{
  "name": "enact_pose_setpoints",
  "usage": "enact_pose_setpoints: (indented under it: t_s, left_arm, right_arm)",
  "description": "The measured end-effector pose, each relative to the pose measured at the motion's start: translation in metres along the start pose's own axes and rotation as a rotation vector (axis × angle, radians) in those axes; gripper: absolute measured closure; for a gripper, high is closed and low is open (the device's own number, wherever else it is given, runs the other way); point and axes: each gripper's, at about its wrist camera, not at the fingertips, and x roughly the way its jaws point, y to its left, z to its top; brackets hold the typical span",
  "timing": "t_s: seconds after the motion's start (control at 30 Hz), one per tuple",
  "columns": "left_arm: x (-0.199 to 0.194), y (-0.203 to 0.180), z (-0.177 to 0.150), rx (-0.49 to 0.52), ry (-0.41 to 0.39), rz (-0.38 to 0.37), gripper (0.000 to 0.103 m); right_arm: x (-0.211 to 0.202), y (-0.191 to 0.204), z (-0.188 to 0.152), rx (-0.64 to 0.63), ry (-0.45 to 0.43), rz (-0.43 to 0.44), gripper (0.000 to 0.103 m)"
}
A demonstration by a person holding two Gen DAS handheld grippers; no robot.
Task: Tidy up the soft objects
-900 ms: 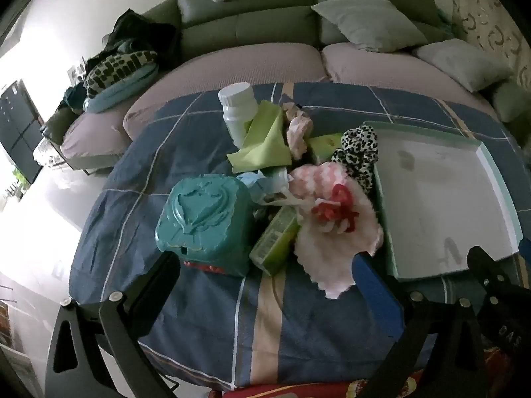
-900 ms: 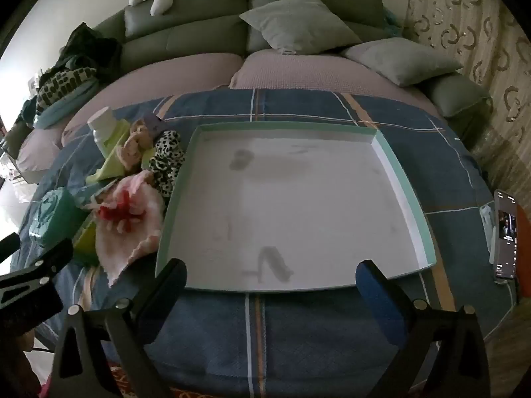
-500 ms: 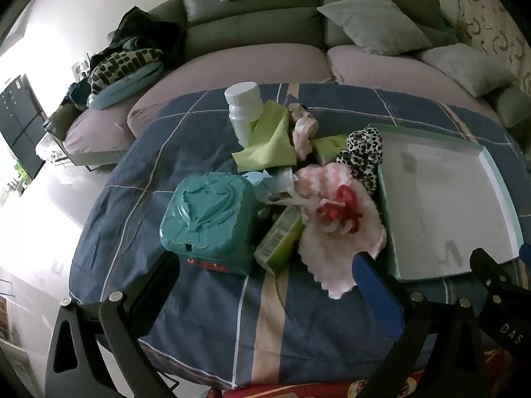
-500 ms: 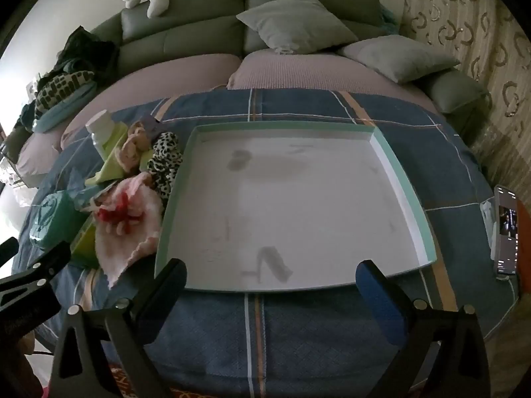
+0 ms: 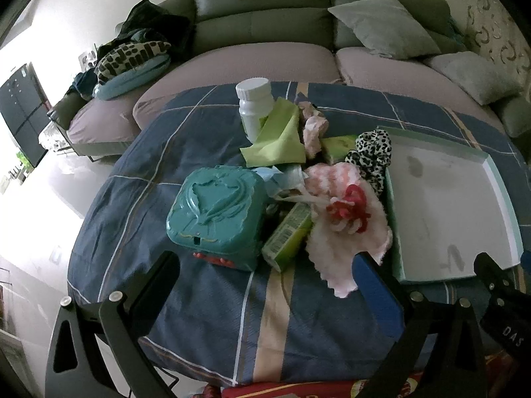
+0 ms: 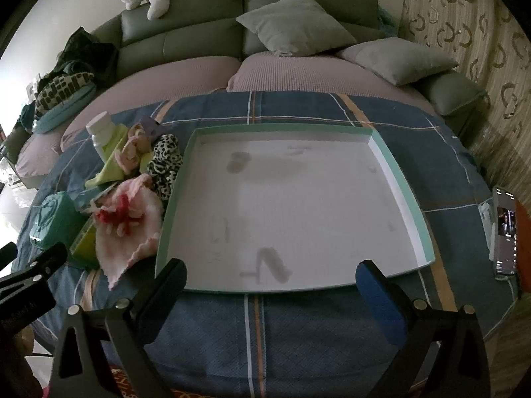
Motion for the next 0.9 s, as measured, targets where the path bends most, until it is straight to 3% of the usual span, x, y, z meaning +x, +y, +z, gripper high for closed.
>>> enact_pose_setpoints:
  t_s: [0.9]
  left_arm:
    - [0.0049,0.0094,-0.0034,-0.039,0.015,0.011,0.000]
  right_arm:
    - [0.0009,-0.0012,-0.0005,0.006,0.001,0.000,0.000]
